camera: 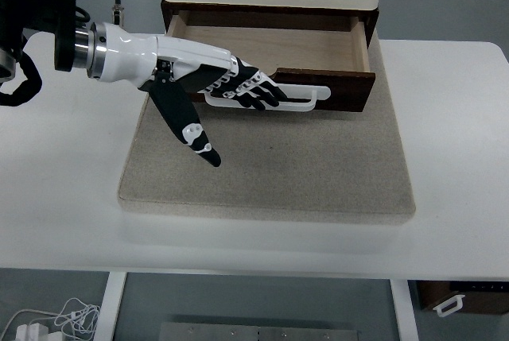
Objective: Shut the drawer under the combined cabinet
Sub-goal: 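Reach the left hand to the white handle of the open drawer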
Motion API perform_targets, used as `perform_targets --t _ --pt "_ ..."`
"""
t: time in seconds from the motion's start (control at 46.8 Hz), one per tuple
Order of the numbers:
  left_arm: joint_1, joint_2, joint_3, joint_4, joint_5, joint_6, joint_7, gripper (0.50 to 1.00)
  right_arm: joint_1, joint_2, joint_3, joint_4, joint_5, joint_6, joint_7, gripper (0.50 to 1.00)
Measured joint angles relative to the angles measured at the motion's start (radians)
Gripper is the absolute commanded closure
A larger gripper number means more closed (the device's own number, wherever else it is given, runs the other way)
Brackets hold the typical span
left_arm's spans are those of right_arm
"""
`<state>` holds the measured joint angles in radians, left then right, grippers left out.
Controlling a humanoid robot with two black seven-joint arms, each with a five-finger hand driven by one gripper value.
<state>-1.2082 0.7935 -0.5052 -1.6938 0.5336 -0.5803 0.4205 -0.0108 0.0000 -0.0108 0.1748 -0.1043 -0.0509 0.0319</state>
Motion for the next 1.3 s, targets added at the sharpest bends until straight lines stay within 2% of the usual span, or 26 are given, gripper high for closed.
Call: perform_targets --t 0.235,0.555,1.302 --pt "-0.036 -0.070 0.096 0.021 0.023 0.033 0.074 0.500 0.000 0.000 0.000 0.000 0.000 0.000 0.000 0.548" --pt "-0.106 -0.186 0.146 0.155 0.040 0.066 0.080 0.500 0.000 0.000 0.000 0.000 0.000 0.000 0.000 0.548" --pt "-0.171 -0.171 0.135 0.169 0.021 0.058 0.081 0.500 0.000 0.000 0.000 0.000 0.000 0.000 0.000 0.548"
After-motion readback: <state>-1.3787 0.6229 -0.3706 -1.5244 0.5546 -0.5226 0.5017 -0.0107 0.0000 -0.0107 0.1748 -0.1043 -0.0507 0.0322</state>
